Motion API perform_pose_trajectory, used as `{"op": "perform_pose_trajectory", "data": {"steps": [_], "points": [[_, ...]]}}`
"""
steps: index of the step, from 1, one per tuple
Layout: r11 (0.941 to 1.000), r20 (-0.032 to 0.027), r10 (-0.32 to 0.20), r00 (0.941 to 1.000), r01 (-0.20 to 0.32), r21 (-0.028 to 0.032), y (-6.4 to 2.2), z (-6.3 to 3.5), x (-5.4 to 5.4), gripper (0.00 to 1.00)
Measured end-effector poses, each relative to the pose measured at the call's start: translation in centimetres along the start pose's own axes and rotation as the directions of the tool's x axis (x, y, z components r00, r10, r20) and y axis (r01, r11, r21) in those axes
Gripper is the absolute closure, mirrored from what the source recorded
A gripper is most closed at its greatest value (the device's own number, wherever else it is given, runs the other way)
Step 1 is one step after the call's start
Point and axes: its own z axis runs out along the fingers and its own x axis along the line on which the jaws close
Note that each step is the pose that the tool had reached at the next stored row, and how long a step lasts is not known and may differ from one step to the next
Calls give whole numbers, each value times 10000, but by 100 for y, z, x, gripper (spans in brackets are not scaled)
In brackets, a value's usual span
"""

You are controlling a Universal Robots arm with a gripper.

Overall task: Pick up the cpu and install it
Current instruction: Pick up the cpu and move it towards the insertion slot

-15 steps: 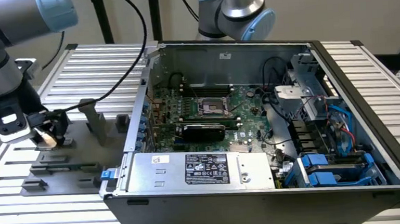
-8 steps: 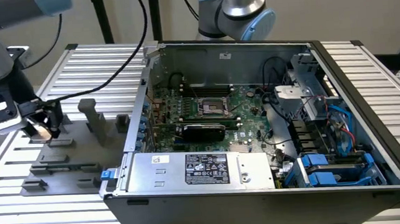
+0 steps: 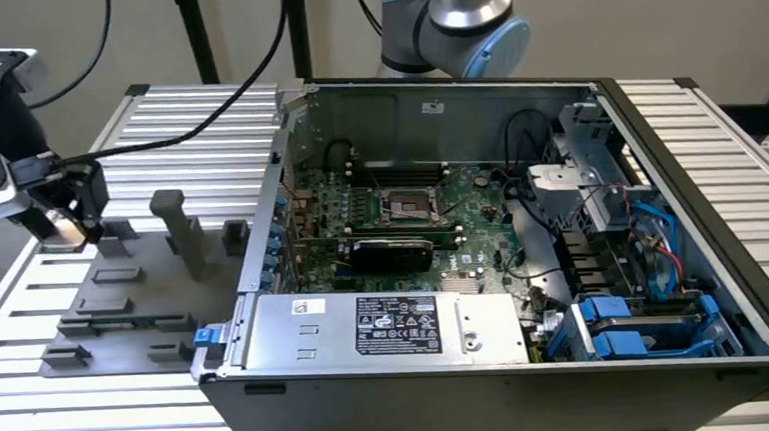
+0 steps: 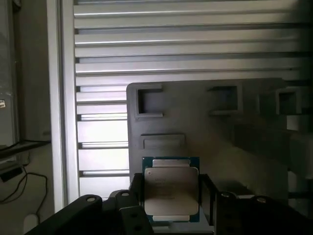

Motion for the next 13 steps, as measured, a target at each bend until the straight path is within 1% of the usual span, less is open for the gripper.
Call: {"op": "perform_pose_trajectory", "data": {"steps": [8,13], "points": [[10000,2,0,10000,0,-2,20,-359,-97,45],[10000,1,-2,10000,2,-2,33,-586,-193,45]]}}
